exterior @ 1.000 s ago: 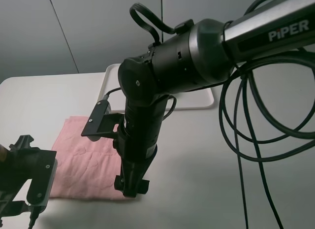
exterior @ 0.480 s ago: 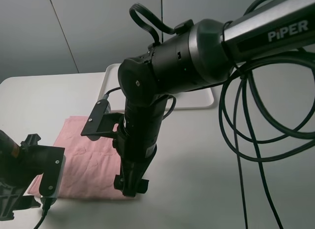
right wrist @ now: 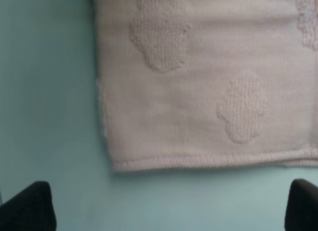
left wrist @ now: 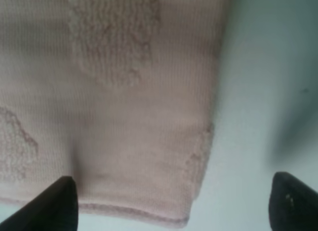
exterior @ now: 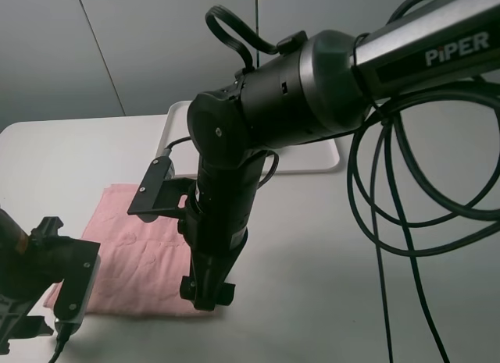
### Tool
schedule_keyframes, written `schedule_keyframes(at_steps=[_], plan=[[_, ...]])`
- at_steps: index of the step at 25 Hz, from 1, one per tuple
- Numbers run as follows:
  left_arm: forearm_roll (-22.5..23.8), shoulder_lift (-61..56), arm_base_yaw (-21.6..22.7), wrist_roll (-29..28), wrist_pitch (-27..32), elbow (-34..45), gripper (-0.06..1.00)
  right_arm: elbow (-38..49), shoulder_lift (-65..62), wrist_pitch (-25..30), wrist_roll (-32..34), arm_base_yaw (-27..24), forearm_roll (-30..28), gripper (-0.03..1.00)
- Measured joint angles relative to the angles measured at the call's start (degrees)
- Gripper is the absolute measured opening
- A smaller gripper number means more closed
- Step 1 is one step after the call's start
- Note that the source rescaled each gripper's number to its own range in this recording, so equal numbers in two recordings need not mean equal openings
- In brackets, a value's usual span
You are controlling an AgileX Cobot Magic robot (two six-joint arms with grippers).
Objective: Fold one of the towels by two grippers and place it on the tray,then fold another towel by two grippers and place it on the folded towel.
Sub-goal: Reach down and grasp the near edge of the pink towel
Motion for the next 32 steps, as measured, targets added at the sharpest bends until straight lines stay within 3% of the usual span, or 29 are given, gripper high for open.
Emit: schedule_keyframes(at_steps=[16,23,32], plan=[[1.0,3.2,0.0,0.2,0.1,0.0,0.98,0.0,0.0,0.0,-0.8,0.1,0.0,1.00],[1.1,3.2,0.0,0.2,-0.2,0.0,0.98,0.0,0.0,-0.1,-2.8,3.8,0.1,1.00],[1.1,3.2,0.0,0.2,-0.6,0.0,0.98,0.0,1.3,-0.1,-4.0,3.9,0.9,0.96]])
